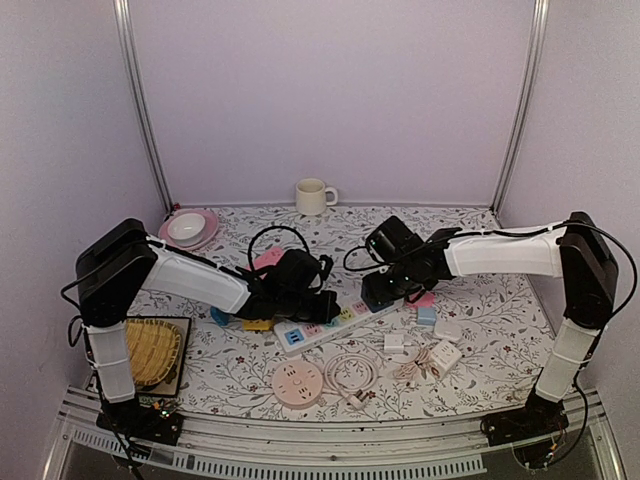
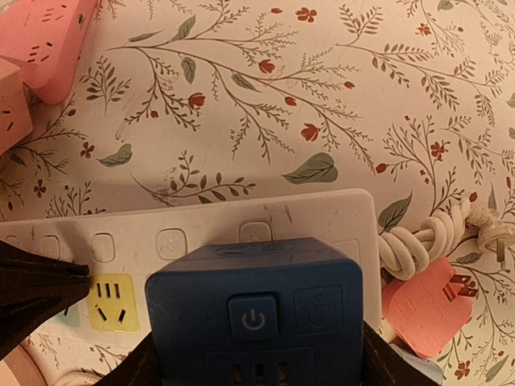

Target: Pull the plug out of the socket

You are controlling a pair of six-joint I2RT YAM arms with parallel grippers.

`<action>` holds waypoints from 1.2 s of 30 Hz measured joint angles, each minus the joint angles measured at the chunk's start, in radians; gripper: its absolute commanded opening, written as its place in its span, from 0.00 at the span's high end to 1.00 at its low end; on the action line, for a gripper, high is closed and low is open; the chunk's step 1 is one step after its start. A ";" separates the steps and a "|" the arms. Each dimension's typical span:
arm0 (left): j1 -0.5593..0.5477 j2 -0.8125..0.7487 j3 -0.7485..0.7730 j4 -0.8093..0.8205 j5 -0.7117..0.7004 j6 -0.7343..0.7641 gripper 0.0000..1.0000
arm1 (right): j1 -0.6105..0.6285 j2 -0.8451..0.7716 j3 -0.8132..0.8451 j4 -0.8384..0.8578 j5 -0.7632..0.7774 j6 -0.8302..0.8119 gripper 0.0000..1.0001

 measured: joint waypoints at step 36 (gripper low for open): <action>-0.001 0.005 -0.018 0.020 -0.008 -0.002 1.00 | 0.015 0.032 0.045 -0.035 0.011 -0.015 0.40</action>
